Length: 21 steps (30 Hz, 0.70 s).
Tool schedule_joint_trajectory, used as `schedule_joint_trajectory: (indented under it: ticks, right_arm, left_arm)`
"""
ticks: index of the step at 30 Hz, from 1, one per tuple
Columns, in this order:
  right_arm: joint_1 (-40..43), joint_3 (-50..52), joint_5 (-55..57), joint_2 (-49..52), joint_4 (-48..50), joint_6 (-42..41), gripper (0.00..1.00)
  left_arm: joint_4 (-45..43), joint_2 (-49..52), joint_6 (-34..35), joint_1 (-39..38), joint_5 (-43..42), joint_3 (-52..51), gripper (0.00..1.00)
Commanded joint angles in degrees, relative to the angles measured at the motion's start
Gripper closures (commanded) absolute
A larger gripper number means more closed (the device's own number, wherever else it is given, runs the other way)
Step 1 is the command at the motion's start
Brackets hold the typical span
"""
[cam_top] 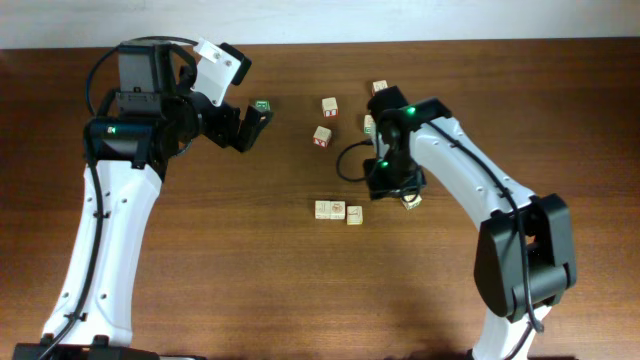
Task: Rotate 4 blocks
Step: 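Move the right gripper right and grasp the yellow-O block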
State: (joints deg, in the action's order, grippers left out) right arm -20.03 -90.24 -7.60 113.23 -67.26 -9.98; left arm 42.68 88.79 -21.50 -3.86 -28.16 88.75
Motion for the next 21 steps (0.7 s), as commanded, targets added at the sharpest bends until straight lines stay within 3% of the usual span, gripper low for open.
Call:
schedule_joint_trajectory:
  ticks: [1, 11, 16, 18, 21]
  right_arm:
    - [4.02, -0.48, 6.14, 0.42, 0.28, 7.32, 0.48]
    - [8.04, 7.48, 1.88, 0.42, 7.06, 17.94, 0.39]
    - [8.11, 10.58, 1.81, 0.42, 9.49, 18.08, 0.4]
    - [8.13, 11.3, 1.9, 0.42, 9.68, 17.35, 0.41]
    - [8.11, 11.32, 2.05, 0.42, 9.7, 16.52, 0.51]
  left_arm:
    - [-0.13, 0.35, -0.5, -0.02, -0.96, 1.2, 0.01]
    - [-0.13, 0.35, -0.5, -0.02, -0.96, 1.2, 0.01]
    - [-0.13, 0.35, -0.5, -0.02, -0.96, 1.2, 0.01]
    - [-0.13, 0.35, -0.5, -0.02, -0.96, 1.2, 0.01]
    - [-0.13, 0.35, -0.5, -0.02, -0.96, 1.2, 0.01]
